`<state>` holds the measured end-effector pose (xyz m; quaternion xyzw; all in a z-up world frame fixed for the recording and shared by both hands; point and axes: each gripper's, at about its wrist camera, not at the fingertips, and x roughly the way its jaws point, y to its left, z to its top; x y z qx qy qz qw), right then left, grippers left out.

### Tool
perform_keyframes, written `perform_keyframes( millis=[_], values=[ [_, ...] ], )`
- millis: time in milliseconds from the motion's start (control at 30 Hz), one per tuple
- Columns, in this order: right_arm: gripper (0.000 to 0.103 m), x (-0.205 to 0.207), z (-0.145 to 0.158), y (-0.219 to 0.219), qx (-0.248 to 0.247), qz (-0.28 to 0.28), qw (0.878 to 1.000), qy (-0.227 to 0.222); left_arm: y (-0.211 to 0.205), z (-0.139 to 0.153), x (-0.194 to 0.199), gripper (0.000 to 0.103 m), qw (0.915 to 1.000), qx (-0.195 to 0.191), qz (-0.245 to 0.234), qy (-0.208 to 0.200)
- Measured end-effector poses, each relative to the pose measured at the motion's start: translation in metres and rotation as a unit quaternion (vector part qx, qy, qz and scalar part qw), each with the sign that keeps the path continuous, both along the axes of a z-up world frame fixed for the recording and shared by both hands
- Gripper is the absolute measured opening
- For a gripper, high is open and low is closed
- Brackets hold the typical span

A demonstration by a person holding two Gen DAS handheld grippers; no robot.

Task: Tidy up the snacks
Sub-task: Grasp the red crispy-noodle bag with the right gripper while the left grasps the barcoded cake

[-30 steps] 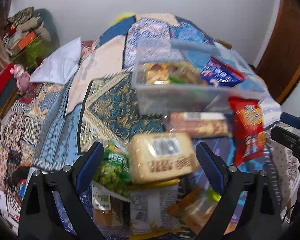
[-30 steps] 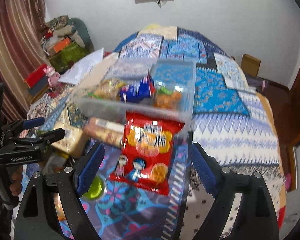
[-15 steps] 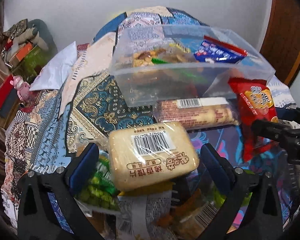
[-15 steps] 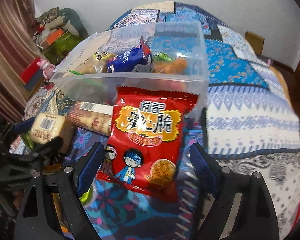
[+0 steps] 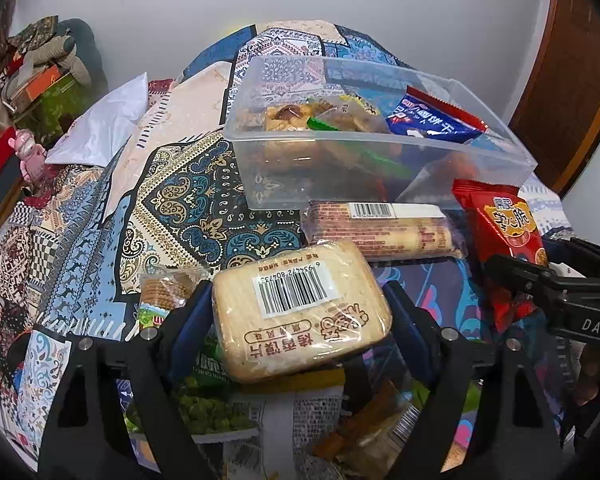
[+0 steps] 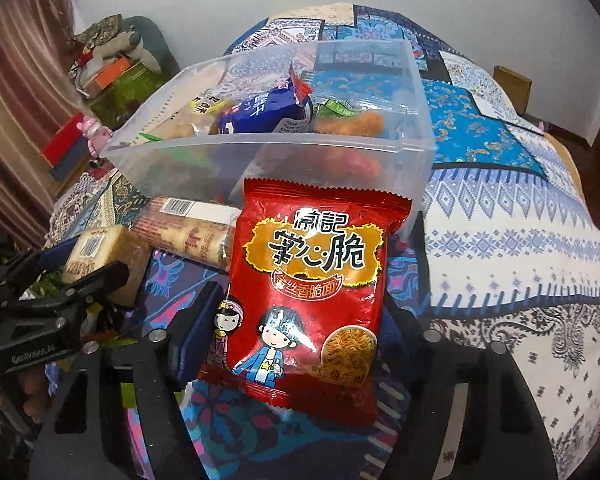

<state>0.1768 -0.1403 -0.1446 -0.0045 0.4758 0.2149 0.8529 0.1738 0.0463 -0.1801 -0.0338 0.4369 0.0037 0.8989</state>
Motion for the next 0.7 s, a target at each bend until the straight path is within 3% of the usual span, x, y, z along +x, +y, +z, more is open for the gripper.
perform_keyframes(
  millis=[267, 433, 700],
  values=[
    [0.068, -0.014, 0.03, -0.021, 0.011, -0.011, 0.999, -0.038, 0.008, 0.029, -0.013, 0.083, 0.9991, -0.031, -0.003, -0.028],
    [0.068, -0.017, 0.054, -0.023, 0.013, -0.013, 0.997, -0.073, 0.008, 0.054, -0.015, 0.083, 0.9981, -0.016, 0.001, -0.06],
    [0.068, -0.003, 0.083, -0.024, 0.023, -0.024, 0.993, -0.112, 0.012, 0.083, 0.006, 0.083, 0.996, -0.026, 0.002, -0.085]
  ],
)
